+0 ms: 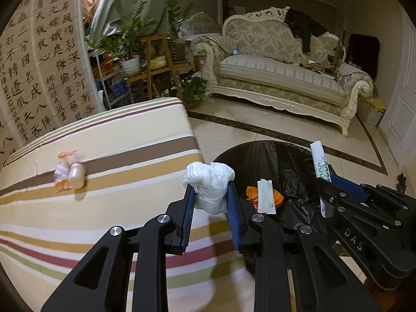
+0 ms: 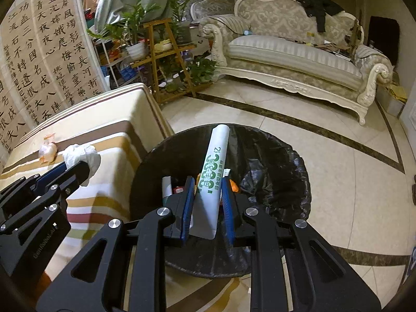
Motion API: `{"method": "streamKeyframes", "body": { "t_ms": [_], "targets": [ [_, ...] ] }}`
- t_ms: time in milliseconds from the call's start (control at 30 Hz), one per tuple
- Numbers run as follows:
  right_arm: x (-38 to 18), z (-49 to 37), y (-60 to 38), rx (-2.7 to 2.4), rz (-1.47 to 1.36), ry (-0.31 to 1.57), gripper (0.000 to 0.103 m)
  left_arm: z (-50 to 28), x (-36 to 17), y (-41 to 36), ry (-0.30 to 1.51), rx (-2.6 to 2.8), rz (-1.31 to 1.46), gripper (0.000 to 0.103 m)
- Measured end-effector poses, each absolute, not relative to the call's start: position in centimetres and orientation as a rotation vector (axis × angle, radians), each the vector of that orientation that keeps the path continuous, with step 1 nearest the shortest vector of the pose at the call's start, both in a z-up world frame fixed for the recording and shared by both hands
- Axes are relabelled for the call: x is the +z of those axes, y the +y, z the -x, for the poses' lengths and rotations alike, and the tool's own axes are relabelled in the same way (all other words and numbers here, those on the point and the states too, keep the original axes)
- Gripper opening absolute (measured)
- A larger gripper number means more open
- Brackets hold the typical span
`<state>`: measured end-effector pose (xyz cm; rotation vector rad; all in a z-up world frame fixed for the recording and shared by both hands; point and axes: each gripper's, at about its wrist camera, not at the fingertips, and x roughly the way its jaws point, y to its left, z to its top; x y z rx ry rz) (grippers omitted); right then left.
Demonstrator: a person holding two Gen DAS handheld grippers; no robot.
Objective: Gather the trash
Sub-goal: 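Open both grippers to drop the tissue and tube into the bin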
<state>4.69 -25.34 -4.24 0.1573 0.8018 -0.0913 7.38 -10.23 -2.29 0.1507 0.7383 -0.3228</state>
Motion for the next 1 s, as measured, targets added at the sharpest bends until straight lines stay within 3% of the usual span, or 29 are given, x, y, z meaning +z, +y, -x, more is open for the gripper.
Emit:
{"method": "streamKeyframes", "body": {
  "t_ms": [300, 333, 400, 600, 767, 1000],
  "targets": [
    [-5.1, -5.5, -27.0, -0.114, -0.179, 0.813, 0.023, -8.5, -3.3, -12.5, 0.757, -0.340, -0.187, 0.027],
    [-5.2, -5.5, -27.0, -0.115, -0.182, 0.813, 0.025, -8.5, -3.3, -12.6, 0.757, -0.337, -0.191, 0.030],
    [-5.3, -5.5, -27.2, -0.123, -0.186, 0.809, 0.040, -8.6, -3.5, -12.6, 0.758, -0.334, -0.193, 0.043],
    [-5.4, -5.2, -27.7, -0.141, -0.196, 0.805, 0.041, -8.4, -3.5, -12.5, 0.755, -0.323, -0.183, 0.059],
    [-5.1, -5.2, -27.8, -0.155, -0.198, 0.797, 0.051, -8.5, -3.1, -11.8, 0.745, -0.302, -0.170, 0.070],
    [-4.9, -5.0, -27.7, -0.159, -0.189, 0.791, 0.059, -8.6, -2.6, -10.7, 0.734, -0.274, -0.158, 0.074]
  ]
}}
